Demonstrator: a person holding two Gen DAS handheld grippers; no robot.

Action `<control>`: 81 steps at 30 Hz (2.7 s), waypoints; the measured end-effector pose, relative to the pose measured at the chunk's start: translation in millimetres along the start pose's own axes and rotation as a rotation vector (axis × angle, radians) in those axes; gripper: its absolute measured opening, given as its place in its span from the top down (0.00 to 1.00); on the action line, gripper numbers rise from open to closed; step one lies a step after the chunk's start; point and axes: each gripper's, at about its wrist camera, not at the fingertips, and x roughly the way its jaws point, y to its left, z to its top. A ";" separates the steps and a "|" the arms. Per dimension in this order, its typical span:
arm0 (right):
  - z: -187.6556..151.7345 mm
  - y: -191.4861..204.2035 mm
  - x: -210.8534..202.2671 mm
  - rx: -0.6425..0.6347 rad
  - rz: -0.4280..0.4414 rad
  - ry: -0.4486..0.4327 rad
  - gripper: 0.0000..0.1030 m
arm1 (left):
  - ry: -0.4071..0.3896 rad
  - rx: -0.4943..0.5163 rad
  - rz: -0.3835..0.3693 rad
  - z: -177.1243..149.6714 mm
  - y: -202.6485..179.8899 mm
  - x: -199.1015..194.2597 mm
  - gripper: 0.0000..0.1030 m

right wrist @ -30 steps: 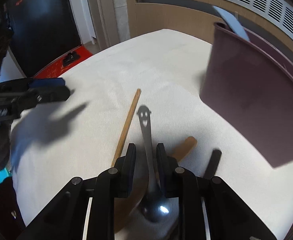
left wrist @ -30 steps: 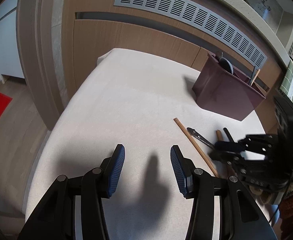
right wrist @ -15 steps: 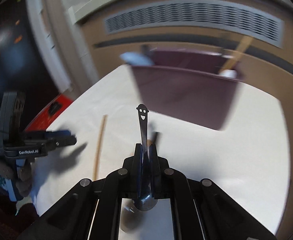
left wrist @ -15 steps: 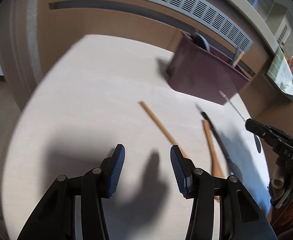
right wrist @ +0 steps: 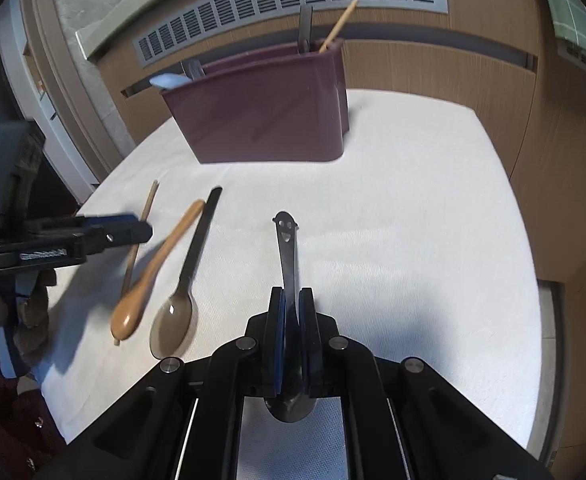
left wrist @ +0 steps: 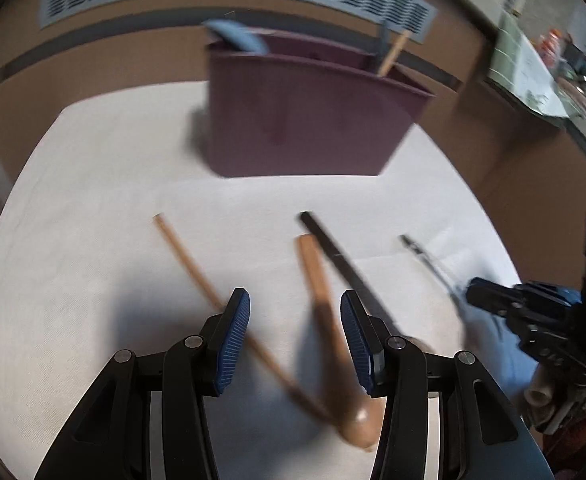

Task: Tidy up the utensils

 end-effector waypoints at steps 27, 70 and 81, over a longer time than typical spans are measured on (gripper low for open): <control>13.7 11.0 25.6 -0.125 -0.027 0.063 0.85 | 0.121 0.162 0.076 -10.0 4.3 11.4 0.87; 41.4 -34.2 16.7 0.147 -0.010 -0.025 0.79 | -0.205 -0.052 -0.031 16.1 28.5 -62.4 0.95; 31.5 -11.2 33.0 0.206 -0.036 0.010 0.72 | -0.217 -0.081 -0.050 10.1 39.9 -66.6 0.95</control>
